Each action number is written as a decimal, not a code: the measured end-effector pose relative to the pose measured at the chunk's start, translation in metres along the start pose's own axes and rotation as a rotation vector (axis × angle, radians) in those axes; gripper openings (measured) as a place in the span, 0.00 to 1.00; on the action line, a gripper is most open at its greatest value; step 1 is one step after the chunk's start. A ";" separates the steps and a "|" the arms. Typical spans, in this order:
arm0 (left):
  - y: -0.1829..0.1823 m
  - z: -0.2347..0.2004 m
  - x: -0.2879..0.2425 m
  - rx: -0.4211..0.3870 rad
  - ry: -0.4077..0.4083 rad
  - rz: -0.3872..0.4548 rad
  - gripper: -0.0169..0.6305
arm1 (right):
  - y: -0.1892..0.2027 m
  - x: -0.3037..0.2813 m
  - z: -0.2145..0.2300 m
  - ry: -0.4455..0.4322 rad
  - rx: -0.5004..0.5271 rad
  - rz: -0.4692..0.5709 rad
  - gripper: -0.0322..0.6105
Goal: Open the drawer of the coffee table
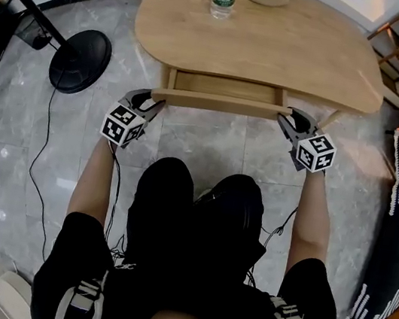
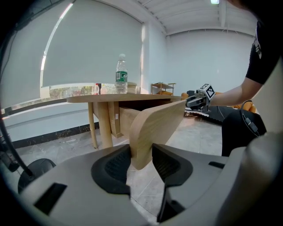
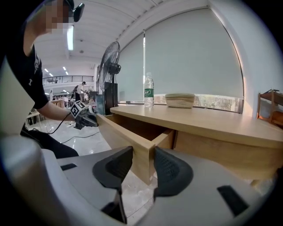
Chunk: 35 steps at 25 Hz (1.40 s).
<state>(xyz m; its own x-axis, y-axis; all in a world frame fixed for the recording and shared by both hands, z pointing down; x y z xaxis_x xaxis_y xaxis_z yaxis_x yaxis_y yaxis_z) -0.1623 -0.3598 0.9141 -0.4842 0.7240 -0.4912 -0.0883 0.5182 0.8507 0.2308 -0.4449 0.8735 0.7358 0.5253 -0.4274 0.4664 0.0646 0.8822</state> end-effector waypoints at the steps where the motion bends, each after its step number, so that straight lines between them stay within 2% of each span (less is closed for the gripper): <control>1: 0.002 0.002 0.003 -0.004 0.005 0.001 0.28 | 0.001 0.003 -0.003 0.001 0.001 -0.002 0.31; 13: 0.034 0.034 0.040 -0.040 0.057 -0.024 0.26 | 0.011 0.041 -0.049 -0.029 0.046 -0.060 0.29; 24: 0.061 0.050 0.043 -0.105 0.079 -0.074 0.24 | 0.034 0.054 -0.071 -0.022 0.075 -0.135 0.28; 30: 0.062 0.045 0.041 -0.092 0.104 -0.052 0.24 | 0.035 0.050 -0.070 -0.010 0.060 -0.120 0.29; 35: 0.064 0.047 0.041 -0.052 0.081 -0.026 0.27 | 0.038 0.051 -0.072 0.034 -0.009 -0.086 0.31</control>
<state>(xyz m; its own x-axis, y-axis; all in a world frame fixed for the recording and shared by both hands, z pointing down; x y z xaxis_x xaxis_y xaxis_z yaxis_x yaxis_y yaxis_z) -0.1464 -0.2758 0.9394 -0.5499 0.6702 -0.4984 -0.1462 0.5102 0.8475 0.2504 -0.3542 0.8993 0.6756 0.5462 -0.4952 0.5230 0.1183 0.8441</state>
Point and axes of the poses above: the fingertips, and each gripper's own axes: x backward along the fingers, z to its right, y out of its underside, the point moved 4 cm from there along x, backward along the fingers, and after that the axes turned 12 degrees about x, right-handed, at the moved point
